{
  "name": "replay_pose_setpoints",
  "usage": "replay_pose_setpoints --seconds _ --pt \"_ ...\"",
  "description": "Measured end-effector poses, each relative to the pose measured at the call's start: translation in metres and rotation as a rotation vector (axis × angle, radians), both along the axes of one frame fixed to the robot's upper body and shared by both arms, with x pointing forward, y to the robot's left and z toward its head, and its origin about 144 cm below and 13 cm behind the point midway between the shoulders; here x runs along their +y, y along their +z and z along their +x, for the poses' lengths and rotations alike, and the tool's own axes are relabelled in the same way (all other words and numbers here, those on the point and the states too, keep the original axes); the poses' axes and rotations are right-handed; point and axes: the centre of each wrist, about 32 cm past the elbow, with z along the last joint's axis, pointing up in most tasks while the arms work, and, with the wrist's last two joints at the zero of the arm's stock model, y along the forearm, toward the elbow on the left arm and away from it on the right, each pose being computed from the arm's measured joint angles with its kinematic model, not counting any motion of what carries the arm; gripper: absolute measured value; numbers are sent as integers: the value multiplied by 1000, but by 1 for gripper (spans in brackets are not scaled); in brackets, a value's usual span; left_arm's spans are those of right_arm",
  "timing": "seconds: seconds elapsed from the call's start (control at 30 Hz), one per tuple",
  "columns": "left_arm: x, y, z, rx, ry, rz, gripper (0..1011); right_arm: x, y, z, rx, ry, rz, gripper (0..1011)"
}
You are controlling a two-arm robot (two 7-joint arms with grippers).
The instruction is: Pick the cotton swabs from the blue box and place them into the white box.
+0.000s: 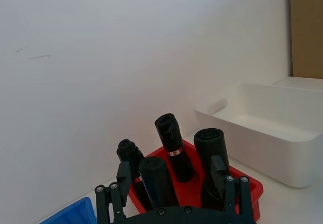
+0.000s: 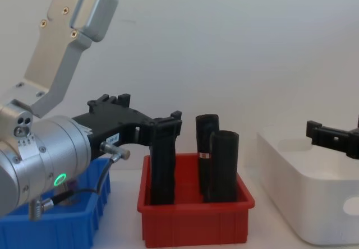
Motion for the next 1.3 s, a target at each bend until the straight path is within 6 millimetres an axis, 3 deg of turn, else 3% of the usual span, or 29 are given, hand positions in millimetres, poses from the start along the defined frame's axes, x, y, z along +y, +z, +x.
replay_pose_setpoints --seconds 0.93,1.3 --pt "0 0 0 1 0 0 1004 0 -1 2 1 5 -3 1001" --pt "0 0 0 1 0 0 1004 -2 -6 21 10 39 -32 1001"
